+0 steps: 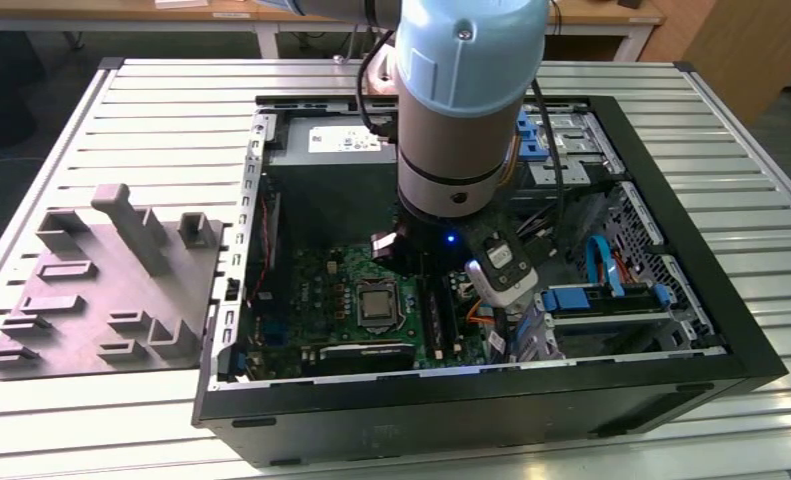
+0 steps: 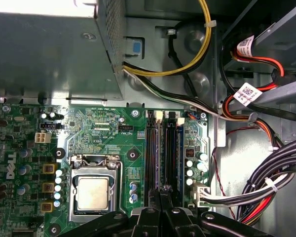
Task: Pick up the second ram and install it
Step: 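Insert the second ram into the second slot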
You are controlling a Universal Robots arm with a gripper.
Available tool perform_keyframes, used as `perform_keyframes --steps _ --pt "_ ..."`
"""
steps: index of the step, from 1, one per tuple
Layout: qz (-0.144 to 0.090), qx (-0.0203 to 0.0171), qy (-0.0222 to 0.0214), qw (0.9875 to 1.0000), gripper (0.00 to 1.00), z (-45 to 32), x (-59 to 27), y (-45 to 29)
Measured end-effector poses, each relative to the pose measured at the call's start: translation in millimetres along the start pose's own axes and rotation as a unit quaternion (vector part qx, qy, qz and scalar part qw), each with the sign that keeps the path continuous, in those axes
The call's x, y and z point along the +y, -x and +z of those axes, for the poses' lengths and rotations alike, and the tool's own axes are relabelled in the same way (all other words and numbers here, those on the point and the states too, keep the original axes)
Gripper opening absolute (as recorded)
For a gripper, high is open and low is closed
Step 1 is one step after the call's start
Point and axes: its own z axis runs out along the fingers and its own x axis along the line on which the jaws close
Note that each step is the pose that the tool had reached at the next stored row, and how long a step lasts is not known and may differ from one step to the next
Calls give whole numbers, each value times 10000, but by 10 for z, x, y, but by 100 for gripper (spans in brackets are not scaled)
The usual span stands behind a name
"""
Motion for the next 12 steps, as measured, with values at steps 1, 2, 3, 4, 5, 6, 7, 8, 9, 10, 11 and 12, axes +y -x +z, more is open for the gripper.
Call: perform_keyframes --steps 1,2,3,4,5,6,7,8,9,10,11,12 --pt "0 0 0 10000 12 0 0 0" --pt "0 0 0 10000 12 0 0 0" --pt "0 0 0 10000 12 0 0 0" --pt "0 0 0 10000 12 0 0 -1" --pt "4 -1 -3 10000 12 0 0 0" --pt "19 -2 -16 10000 12 1 0 -1" --pt "34 -3 -30 10000 12 0 1 0" --pt "46 -4 -40 10000 12 0 4 0" --pt "55 -5 -48 10000 12 0 6 0" --pt "63 -6 -55 10000 12 1 8 0" --pt "71 -7 -64 10000 12 1 11 0" --pt "81 -8 -76 9999 12 1 14 0"
